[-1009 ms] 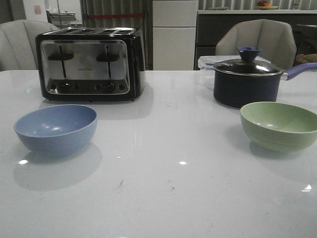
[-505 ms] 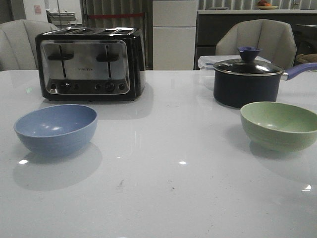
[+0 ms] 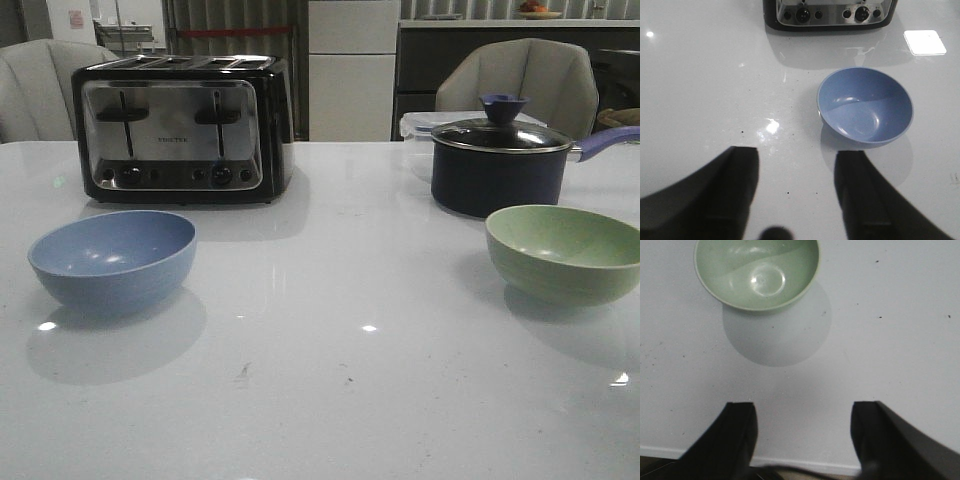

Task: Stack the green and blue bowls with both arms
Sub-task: 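Lower the right gripper and grasp the rim of the pale green bowl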

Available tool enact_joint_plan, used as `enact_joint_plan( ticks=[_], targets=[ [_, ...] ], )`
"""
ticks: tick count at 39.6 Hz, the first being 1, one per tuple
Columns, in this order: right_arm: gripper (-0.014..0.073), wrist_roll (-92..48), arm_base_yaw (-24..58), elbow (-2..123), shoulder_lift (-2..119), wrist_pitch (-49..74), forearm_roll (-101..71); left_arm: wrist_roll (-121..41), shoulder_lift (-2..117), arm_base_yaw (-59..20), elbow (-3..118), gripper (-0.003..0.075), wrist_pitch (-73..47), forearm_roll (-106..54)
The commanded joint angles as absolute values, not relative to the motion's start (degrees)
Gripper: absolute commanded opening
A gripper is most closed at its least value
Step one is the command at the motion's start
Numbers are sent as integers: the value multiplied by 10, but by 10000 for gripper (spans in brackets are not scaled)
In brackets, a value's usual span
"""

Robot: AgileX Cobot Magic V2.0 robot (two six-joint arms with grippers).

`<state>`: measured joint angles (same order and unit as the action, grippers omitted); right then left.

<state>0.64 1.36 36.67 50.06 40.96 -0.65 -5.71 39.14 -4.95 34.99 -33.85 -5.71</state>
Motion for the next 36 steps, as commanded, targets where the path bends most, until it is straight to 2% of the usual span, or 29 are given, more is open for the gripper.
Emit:
enact_joint_plan(
  ticks=[1, 12, 29, 32, 36],
  targets=[
    [582, 7, 13, 388, 527, 352, 0, -56, 394, -52, 366, 547, -302, -61],
    [581, -5, -50, 474, 677, 361, -49, -56, 394, -52, 366, 547, -302, -61],
    [580, -87, -62, 649, 929, 378, -155, -56, 394, -52, 366, 527, -302, -61],
    [556, -87, -62, 677, 962, 379, -155, -56, 394, -52, 366, 515, -302, -61],
    [474, -87, -61, 709, 1006, 387, -157, -56, 394, -52, 366, 505, -302, -61]
  ],
)
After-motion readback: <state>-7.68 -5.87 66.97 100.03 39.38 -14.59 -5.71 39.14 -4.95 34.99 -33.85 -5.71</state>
